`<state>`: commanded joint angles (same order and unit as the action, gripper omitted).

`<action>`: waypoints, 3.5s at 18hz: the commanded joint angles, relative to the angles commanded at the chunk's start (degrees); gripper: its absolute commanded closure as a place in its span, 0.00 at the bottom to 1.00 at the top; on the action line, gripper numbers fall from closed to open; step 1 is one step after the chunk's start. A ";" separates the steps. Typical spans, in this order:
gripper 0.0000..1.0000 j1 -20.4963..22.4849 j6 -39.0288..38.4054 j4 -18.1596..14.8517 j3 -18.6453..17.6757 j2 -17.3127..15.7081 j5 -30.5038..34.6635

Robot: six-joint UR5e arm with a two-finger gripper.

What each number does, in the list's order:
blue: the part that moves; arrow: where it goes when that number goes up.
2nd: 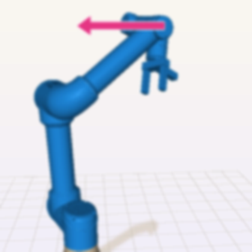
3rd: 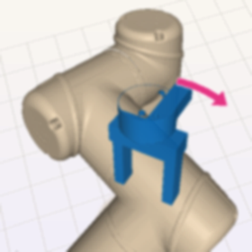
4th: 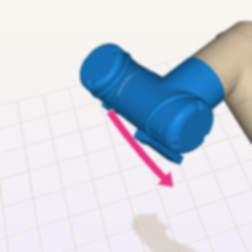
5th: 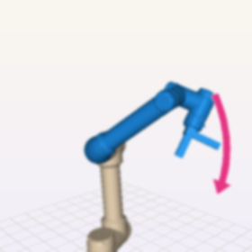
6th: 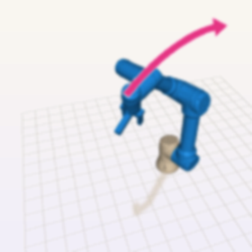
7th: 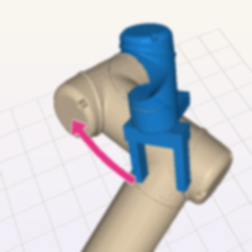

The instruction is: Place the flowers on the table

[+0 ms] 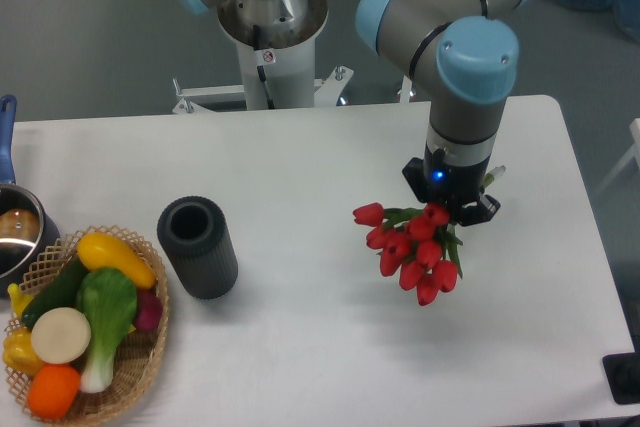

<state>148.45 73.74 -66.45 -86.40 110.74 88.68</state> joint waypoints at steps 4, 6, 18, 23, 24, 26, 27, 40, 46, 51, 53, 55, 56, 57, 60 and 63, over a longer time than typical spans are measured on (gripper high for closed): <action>0.76 -0.44 0.00 0.00 0.09 1.32 -0.44; 0.76 -0.79 -0.09 0.00 0.09 1.93 -0.18; 0.65 -1.41 0.00 0.00 0.00 4.39 -0.17; 0.51 -1.41 0.26 0.00 0.09 4.40 -0.44; 0.49 -1.32 0.26 0.00 0.09 4.31 -0.44; 0.42 -1.32 0.44 0.00 0.09 4.05 -0.53; 0.39 -1.32 0.44 0.00 0.09 3.87 -0.53; 0.00 -1.06 -6.76 1.76 0.09 1.41 -0.44; 0.00 -0.97 -6.42 1.76 0.09 -0.17 -0.18; 0.00 -0.79 -6.33 1.76 0.09 -0.87 -0.26; 0.00 -0.71 -6.24 1.93 0.09 -1.05 -0.35; 0.00 -0.71 -6.33 2.20 0.00 -1.05 -0.26; 0.00 -0.71 -6.33 2.20 0.00 -1.05 -0.26; 0.00 -0.71 -6.33 2.20 0.00 -1.14 -0.26; 0.00 -0.71 -6.33 2.20 0.00 -1.40 -0.26; 0.00 -0.71 -6.33 2.20 0.00 -1.58 -0.18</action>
<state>147.74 67.41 -64.25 -86.40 109.16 88.51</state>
